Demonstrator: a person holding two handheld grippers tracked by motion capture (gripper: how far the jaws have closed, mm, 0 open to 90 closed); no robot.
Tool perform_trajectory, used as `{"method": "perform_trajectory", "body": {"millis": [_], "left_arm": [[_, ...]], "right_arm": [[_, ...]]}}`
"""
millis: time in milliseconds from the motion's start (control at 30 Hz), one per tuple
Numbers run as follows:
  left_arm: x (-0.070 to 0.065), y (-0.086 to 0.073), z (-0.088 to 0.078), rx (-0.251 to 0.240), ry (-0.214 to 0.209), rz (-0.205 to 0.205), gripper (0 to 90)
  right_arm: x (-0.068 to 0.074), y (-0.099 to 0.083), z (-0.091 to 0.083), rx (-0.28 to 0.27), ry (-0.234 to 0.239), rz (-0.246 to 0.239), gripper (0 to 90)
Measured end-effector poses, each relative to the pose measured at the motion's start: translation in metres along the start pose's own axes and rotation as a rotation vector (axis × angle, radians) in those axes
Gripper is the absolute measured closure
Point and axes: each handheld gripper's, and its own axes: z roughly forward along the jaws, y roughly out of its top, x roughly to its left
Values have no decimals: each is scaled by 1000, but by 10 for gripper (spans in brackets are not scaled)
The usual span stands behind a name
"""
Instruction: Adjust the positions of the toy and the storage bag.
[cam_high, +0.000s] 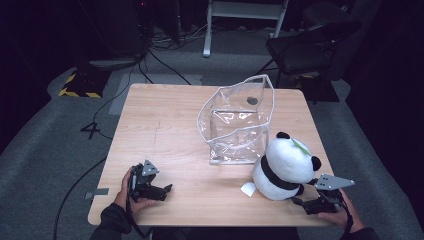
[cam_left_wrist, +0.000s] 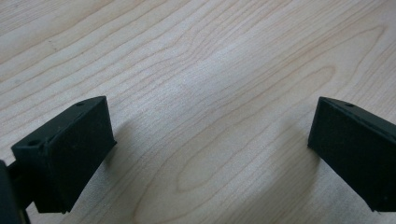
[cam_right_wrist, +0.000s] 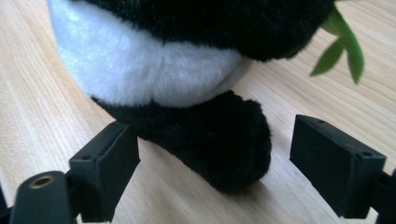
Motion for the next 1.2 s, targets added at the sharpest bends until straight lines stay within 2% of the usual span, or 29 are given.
{"method": "perform_trajectory", "body": {"millis": [133, 233, 267, 300, 333, 367, 400, 433, 533, 667, 933, 1133, 1200], "left_arm": [[0, 0, 0, 0, 0, 0, 3], [0, 0, 0, 0, 0, 0, 3], [0, 0, 0, 0, 0, 0, 3], [0, 0, 0, 0, 0, 0, 3], [0, 0, 0, 1, 2, 3, 3], [0, 0, 0, 1, 2, 3, 1], [0, 0, 0, -1, 4, 1, 0], [0, 1, 1, -2, 4, 0, 0], [-1, 2, 1, -1, 6, -4, 0], [-3, 4, 4, 1, 13, -9, 0], [-10, 11, 10, -4, 14, -21, 0], [-20, 19, 17, 1, -2, 10, 1], [-28, 27, 23, 0, -8, 21, 1]], "right_arm": [[3, 1, 3, -1, 23, -11, 165], [5, 1, 8, 11, 32, -24, 206], [8, 1, 11, 18, 32, -41, 242], [8, 1, 11, 18, 32, -41, 242], [9, 1, 13, 20, 17, -56, 287], [9, 1, 13, 20, 17, -56, 287], [9, 1, 13, 13, 17, -62, 333], [9, 1, 13, 13, 17, -62, 333], [8, -1, 11, 8, 15, -71, 407], [5, -6, 7, 1, 18, -51, 474], [3, -12, -1, 8, -4, -30, 505], [2, -19, -8, 13, -33, -15, 518], [1, -22, -12, 14, -43, -1, 521]]}}
